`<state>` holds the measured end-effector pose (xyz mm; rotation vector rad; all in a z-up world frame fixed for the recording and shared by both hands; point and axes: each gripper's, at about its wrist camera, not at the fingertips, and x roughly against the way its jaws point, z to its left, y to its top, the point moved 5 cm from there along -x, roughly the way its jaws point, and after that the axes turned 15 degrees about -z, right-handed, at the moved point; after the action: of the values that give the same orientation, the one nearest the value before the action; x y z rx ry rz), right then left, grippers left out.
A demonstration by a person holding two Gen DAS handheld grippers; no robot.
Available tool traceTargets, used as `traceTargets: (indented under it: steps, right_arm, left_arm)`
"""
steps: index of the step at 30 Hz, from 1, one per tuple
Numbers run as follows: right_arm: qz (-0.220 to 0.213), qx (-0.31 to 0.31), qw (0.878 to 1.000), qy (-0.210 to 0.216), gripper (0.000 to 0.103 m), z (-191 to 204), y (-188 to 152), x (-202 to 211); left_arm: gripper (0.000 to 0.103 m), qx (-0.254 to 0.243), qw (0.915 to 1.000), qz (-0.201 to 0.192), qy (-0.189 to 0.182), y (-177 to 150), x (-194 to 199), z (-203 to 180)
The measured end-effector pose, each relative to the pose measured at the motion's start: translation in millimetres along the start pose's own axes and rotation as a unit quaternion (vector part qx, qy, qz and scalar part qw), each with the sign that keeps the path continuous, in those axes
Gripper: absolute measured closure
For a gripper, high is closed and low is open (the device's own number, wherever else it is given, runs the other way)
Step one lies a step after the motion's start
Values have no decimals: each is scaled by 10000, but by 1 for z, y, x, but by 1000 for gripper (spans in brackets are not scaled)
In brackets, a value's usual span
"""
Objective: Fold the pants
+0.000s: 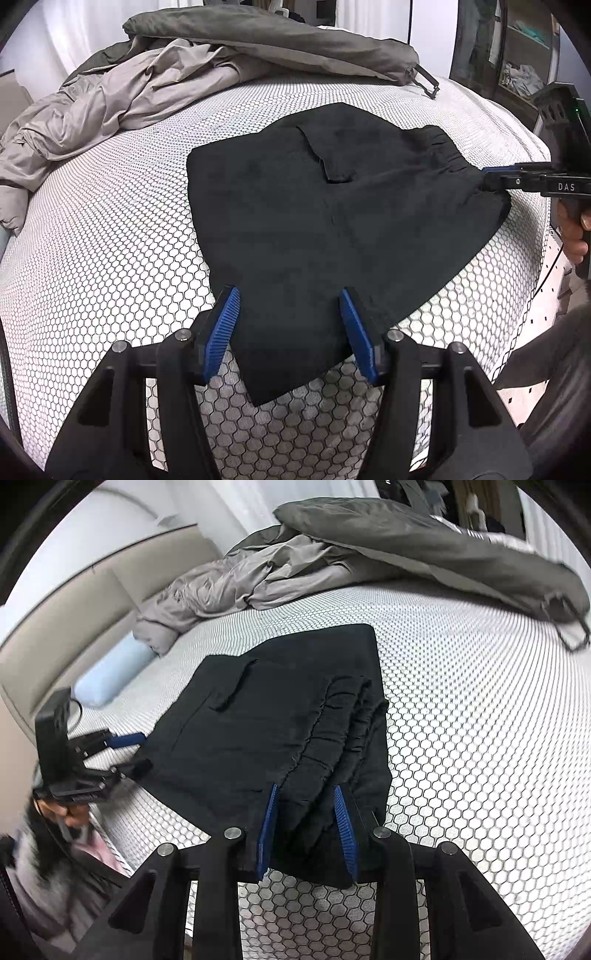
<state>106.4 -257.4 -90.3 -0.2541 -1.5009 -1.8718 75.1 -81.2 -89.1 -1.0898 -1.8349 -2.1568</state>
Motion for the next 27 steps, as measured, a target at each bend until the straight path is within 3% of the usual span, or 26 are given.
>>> traceTargets:
  steps: [10,14,17,22,27]
  right_arm:
    - [-25,-642,9975,293,66,-2,2,12]
    - [-219,-1000,9909,871,64,4,11,26]
    - [-79,-1125,9919,584,64,-5,7,23]
    - [96,-1420,9886,498,64,-17,1,18]
    - [-117,-1595,9820,1007,64,-5,9,27]
  left_arm:
    - [49,-85,10000,18,12,4,-23,-17]
    - [49,-92,10000,14,22,3,-23,-18]
    - [49,-87,10000,12,22,2,-23,-17]
    - [49,-82,10000,19,21,1,-23,-18]
    - [49,-93,10000,22,13,2,-24,-17]
